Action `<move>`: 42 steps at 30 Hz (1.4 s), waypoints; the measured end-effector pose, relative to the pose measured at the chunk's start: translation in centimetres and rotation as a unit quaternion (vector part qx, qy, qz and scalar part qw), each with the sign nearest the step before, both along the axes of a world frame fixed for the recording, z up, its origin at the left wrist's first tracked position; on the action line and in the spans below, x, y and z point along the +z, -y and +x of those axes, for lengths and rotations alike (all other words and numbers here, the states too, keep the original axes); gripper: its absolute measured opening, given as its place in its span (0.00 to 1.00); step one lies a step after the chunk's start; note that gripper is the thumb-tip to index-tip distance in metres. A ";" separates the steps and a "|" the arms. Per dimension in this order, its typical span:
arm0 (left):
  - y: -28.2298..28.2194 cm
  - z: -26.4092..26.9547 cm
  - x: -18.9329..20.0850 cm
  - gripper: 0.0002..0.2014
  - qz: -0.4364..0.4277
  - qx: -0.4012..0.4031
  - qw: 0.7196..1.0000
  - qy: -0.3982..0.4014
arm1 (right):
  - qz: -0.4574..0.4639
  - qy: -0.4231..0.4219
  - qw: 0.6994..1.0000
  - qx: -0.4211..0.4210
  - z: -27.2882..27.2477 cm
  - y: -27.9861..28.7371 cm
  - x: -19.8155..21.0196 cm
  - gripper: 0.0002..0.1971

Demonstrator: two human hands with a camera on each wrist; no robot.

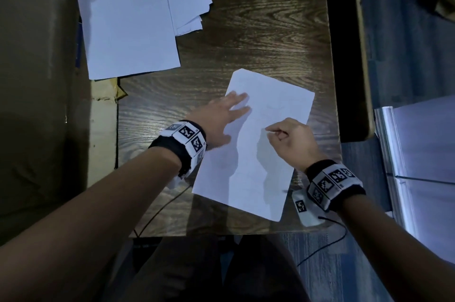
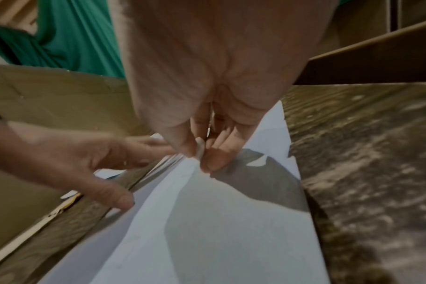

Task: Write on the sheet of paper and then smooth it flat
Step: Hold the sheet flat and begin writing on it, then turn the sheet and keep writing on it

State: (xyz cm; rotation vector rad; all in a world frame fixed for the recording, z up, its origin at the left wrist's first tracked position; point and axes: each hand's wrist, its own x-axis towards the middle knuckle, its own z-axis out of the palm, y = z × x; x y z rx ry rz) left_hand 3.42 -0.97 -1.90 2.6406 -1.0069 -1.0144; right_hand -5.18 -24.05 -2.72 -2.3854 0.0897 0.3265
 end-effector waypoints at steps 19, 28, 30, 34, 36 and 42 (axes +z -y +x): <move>1.5 -4.6 0.9 0.49 0.054 0.042 0.993 0.097 | 0.066 0.052 0.996 0.024 -2.0 0.3 -0.6 0.07; 0.8 -3.9 -2.8 0.61 0.009 -0.025 0.999 0.033 | 0.038 0.072 0.993 0.080 -3.0 -1.8 -1.9 0.07; 0.8 -3.9 -2.8 0.61 0.022 -0.028 0.998 0.048 | 0.028 0.086 0.994 0.058 -3.0 -2.0 -2.0 0.07; 0.9 -3.9 -2.6 0.62 0.027 -0.025 0.998 0.050 | 0.009 0.092 0.995 0.045 -3.5 -1.8 -2.1 0.04; 0.9 -3.9 -2.4 0.62 0.028 -0.025 0.998 0.047 | 0.001 0.088 0.995 0.048 -3.9 -1.8 -2.1 0.03; 0.9 -3.9 -2.4 0.62 0.034 -0.029 0.998 0.050 | -0.013 0.082 0.994 0.073 -3.4 -2.2 -2.0 0.05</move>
